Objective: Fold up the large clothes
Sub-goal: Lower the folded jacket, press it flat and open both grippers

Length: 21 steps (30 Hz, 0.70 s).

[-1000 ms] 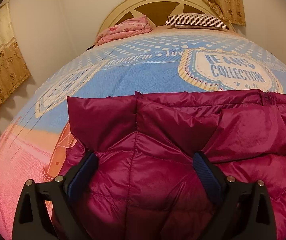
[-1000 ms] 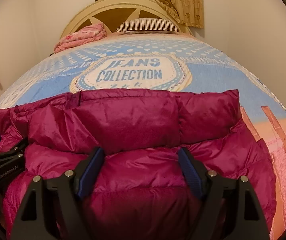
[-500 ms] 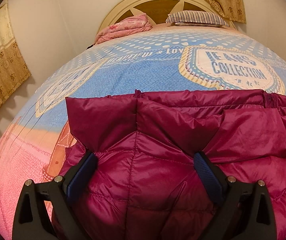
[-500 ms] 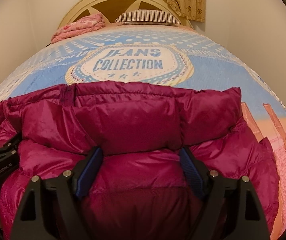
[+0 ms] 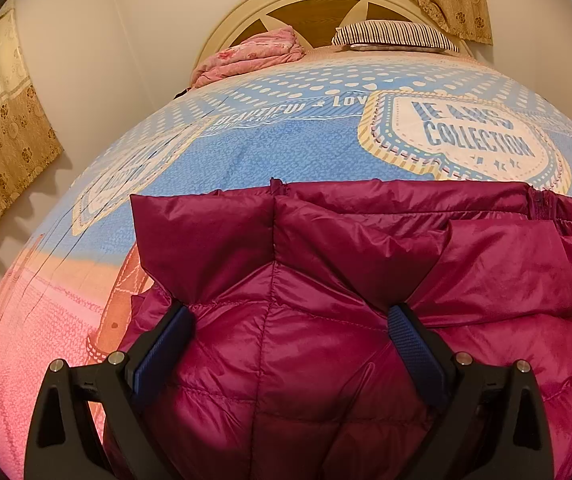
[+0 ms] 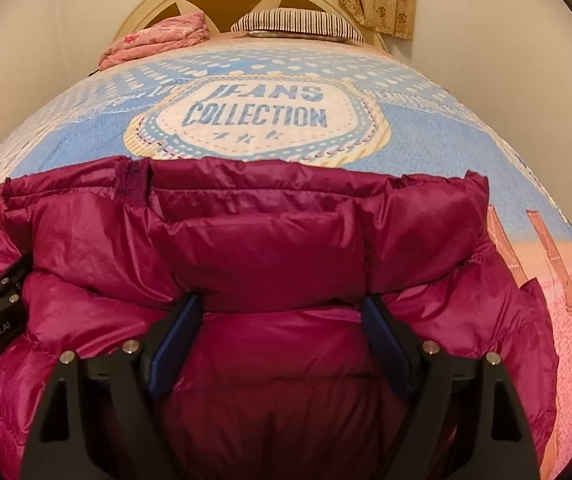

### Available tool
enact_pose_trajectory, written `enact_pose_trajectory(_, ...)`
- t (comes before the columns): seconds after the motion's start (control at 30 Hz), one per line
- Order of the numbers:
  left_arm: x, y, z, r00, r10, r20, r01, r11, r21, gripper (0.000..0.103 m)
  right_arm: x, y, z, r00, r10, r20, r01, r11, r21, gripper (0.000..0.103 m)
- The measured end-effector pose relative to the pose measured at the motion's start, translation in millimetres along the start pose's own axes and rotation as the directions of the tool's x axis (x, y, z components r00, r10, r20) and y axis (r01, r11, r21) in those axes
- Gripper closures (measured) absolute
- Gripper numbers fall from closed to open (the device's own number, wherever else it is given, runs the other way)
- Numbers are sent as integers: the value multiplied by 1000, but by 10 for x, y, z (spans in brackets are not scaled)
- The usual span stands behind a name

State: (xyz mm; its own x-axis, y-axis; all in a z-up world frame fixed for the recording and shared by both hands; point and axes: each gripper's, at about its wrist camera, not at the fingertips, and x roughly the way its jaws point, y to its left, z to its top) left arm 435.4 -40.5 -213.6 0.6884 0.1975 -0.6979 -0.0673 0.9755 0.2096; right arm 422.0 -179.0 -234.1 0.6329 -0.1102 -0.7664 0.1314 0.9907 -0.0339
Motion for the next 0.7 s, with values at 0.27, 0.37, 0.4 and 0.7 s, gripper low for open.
enact_pose_trajectory(0.27, -143, 165, 24, 998, -19, -56, 17, 999, -46, 4, -8, 6, 13, 1000, 2, -1, -2, 1000, -4, 18)
enact_pose_trajectory(0.37, -446, 350, -89, 997, -76, 1, 76, 990, -118, 4, -173, 9, -8, 1000, -3, 16, 3, 1000, -9, 18)
enact_pose_trajectory(0.4, -509, 371, -134, 997, -71, 15, 72, 990, -117, 4, -285, 16, -33, 999, 2, 44, -2, 1000, 2, 18)
enact_pose_trajectory(0.7, -454, 303, -497, 1000, 15, 22, -13, 996, -94, 4, -502, 417, -411, 993, 32, 112, -23, 996, -84, 18)
